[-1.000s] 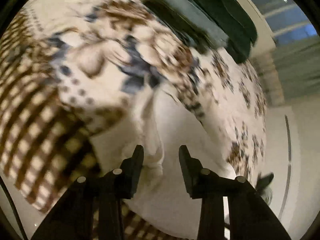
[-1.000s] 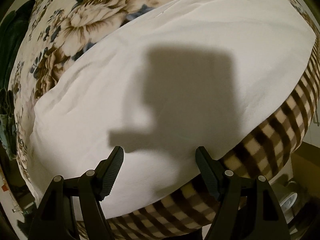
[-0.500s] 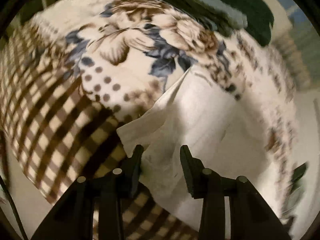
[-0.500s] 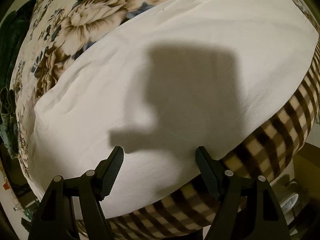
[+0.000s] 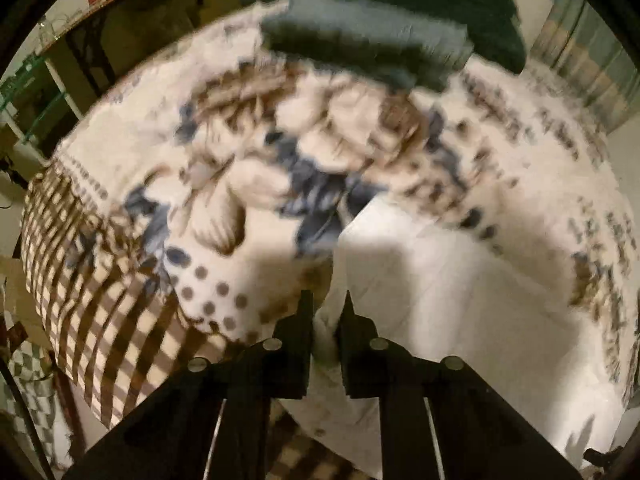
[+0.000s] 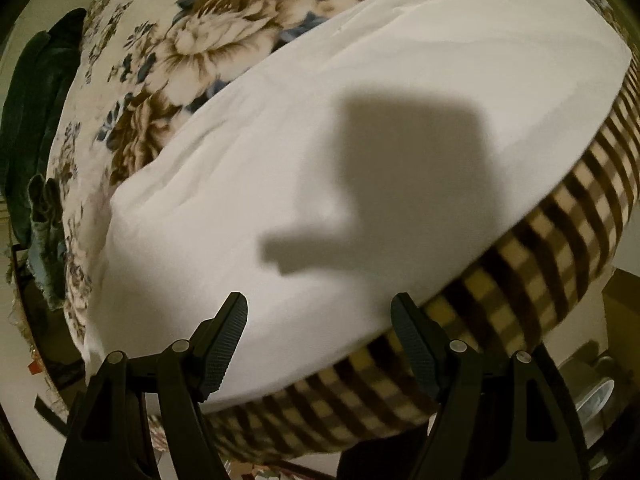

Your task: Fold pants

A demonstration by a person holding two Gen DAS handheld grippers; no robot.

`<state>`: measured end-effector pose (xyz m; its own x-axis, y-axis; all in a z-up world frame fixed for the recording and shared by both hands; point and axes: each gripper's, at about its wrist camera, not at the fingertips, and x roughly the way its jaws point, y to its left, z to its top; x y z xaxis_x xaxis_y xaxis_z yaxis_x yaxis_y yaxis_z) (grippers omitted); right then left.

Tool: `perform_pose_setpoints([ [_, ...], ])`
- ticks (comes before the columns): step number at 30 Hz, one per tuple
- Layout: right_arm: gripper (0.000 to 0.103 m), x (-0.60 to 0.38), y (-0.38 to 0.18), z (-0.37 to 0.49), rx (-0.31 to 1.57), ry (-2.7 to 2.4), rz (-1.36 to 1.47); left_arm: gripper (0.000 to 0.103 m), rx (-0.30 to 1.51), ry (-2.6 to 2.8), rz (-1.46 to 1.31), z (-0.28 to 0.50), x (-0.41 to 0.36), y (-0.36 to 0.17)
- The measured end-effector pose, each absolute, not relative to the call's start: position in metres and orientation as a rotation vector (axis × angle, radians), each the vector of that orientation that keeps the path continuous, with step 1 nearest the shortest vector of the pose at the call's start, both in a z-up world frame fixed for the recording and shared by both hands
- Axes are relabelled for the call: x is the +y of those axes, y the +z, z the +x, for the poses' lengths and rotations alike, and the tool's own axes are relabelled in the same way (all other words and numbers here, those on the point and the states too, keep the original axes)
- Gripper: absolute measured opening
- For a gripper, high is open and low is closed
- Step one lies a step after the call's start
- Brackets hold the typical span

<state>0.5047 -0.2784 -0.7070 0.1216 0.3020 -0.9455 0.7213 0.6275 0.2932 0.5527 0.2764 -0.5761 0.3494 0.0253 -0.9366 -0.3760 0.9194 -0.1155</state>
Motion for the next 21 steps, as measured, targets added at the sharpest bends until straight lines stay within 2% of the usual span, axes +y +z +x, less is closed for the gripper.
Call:
perform_pose_setpoints([
  [11, 0.076, -0.282, -0.729, 0.470, 1.444, -0.419, 1.109, 0.011, 1.241, 0.306, -0.355, 0.531, 0.291, -0.589],
  [13, 0.038, -0.284, -0.732, 0.473, 1.385, -0.416, 1.140, 0.011, 1.236, 0.316, -0.343, 0.535, 0.291, -0.588],
  [14, 0.007, -0.283, -0.732, 0.476, 1.381, -0.414, 1.120, 0.011, 1.229, 0.323, -0.334, 0.537, 0.291, -0.587],
  [17, 0.007, -0.276, -0.721, 0.486, 1.356, -0.380, 1.044, 0.012, 1.238, 0.328, -0.321, 0.540, 0.291, -0.589],
  [19, 0.007, -0.274, -0.721, 0.487, 1.388, -0.367, 1.008, 0.018, 1.269, 0.327, -0.342, 0.537, 0.291, -0.595],
  [21, 0.012, -0.277, -0.728, 0.485, 1.437, -0.333, 1.004, 0.029, 1.279, 0.347, -0.317, 0.531, 0.285, -0.586],
])
